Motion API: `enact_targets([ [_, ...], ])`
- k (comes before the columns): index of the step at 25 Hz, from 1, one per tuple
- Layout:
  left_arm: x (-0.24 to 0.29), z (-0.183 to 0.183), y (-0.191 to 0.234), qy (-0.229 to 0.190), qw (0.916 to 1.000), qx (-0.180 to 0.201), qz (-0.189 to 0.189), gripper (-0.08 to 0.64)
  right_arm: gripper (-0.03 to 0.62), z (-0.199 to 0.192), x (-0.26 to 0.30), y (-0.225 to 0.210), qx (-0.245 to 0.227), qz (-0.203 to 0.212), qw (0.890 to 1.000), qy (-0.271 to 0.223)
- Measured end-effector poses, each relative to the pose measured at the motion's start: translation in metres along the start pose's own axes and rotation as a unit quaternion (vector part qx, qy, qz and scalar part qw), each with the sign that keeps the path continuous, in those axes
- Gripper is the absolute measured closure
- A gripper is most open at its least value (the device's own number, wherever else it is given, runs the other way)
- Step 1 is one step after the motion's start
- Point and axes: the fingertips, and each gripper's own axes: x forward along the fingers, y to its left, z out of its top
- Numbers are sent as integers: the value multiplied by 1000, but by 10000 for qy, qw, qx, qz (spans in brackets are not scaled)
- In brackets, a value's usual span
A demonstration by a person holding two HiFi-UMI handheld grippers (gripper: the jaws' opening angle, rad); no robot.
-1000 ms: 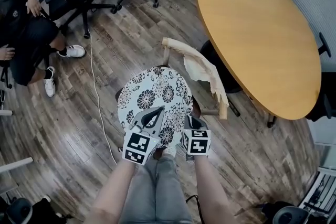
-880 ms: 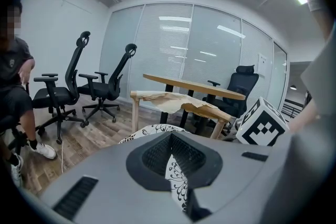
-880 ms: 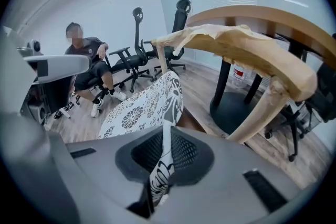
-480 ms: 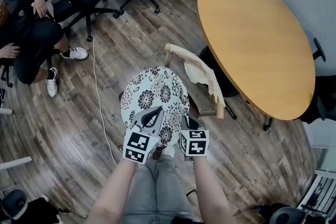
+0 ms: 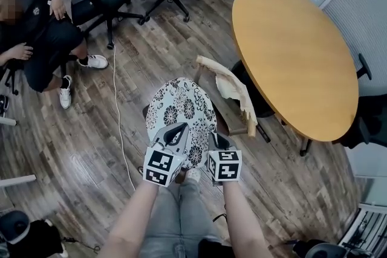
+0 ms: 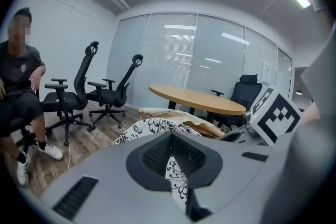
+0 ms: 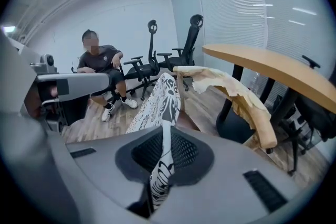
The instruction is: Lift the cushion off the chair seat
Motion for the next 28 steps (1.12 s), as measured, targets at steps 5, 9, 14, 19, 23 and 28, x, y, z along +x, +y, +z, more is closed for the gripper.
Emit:
enact_targets([
  [5, -10, 15, 2, -87, 9999, 15, 83, 563, 554, 20, -13, 6, -70, 56, 9998, -159],
  [9, -19, 28, 1, -166, 9998, 19, 115, 563, 554, 32, -24, 7, -50, 90, 9996, -245],
  [14, -30, 51, -5, -294, 9994, 156, 89, 563, 554, 49, -41, 12, -171, 186, 9991, -350],
  [19, -36, 68, -10, -365, 9990, 255, 47, 563, 555, 63, -53, 14, -291, 175, 9986, -400],
  [23, -40, 79, -14, -415, 9987, 300, 21, 563, 555, 78, -63, 14, -407, 165, 9981, -439],
  [28, -45, 98, -17, -532, 9980, 343, 32, 563, 555, 104, -83, 17, -527, 187, 9969, -554],
])
